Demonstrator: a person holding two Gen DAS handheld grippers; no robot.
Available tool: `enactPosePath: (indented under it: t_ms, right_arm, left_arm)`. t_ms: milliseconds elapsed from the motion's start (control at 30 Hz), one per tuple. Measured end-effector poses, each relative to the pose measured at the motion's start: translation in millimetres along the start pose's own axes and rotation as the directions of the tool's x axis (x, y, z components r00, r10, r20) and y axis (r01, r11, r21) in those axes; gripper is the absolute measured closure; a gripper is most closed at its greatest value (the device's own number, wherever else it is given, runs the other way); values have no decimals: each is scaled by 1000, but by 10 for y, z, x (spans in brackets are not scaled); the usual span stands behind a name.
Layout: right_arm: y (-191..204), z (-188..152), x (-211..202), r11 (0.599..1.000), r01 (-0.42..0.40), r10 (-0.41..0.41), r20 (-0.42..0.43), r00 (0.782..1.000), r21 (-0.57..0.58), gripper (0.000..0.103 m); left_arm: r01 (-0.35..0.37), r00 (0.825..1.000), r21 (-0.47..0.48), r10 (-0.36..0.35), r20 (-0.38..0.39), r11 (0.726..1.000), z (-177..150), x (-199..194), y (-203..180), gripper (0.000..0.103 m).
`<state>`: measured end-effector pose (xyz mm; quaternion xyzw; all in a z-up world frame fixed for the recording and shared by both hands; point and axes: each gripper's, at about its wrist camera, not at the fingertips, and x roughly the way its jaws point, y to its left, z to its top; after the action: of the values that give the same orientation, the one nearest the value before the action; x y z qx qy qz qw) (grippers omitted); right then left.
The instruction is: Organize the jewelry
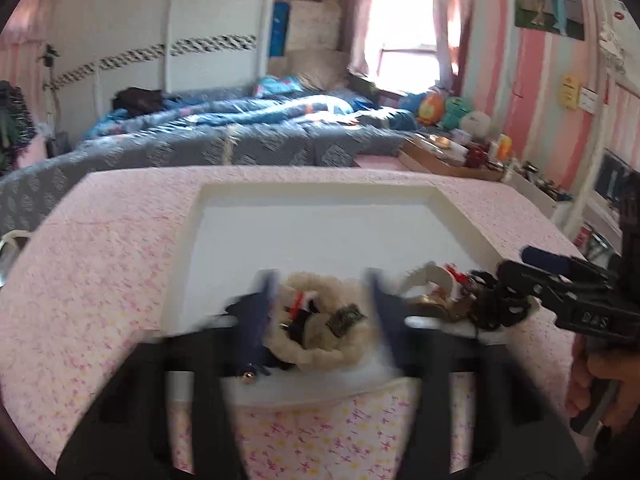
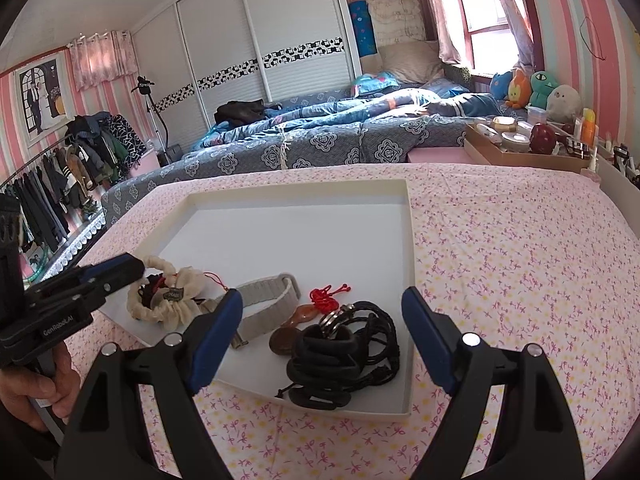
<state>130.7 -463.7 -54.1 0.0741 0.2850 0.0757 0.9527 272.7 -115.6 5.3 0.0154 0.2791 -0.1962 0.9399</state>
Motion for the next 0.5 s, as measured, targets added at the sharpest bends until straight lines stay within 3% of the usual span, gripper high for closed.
enactPosePath:
  t_ms: [33, 100, 167, 367, 500]
  right_arm:
    - [-1, -1, -1, 1000, 0, 0, 1, 1000, 0, 21]
    - [1, -1, 0, 1000, 1, -1, 0, 1000, 1, 21]
    - [4, 1, 2, 1000, 1, -1, -2, 1000, -5, 21]
    - [42, 15, -49, 1000, 8, -8, 10, 1000, -20, 16]
    - [95, 54, -87, 999, 16, -16, 24, 1000, -36, 13]
  left_arm:
    - [-17, 1000, -11, 17, 18, 1000, 8, -36, 39, 14]
    - [-49, 998, -21, 50, 34, 999, 39, -70, 106, 12]
    - [-80, 996, -29, 81, 38, 996, 51, -66, 143, 3]
    - [-213, 977, 41, 213, 19, 976, 56, 50, 64, 3]
    - [-296, 955, 108, 290, 69, 949, 89, 52, -58, 3]
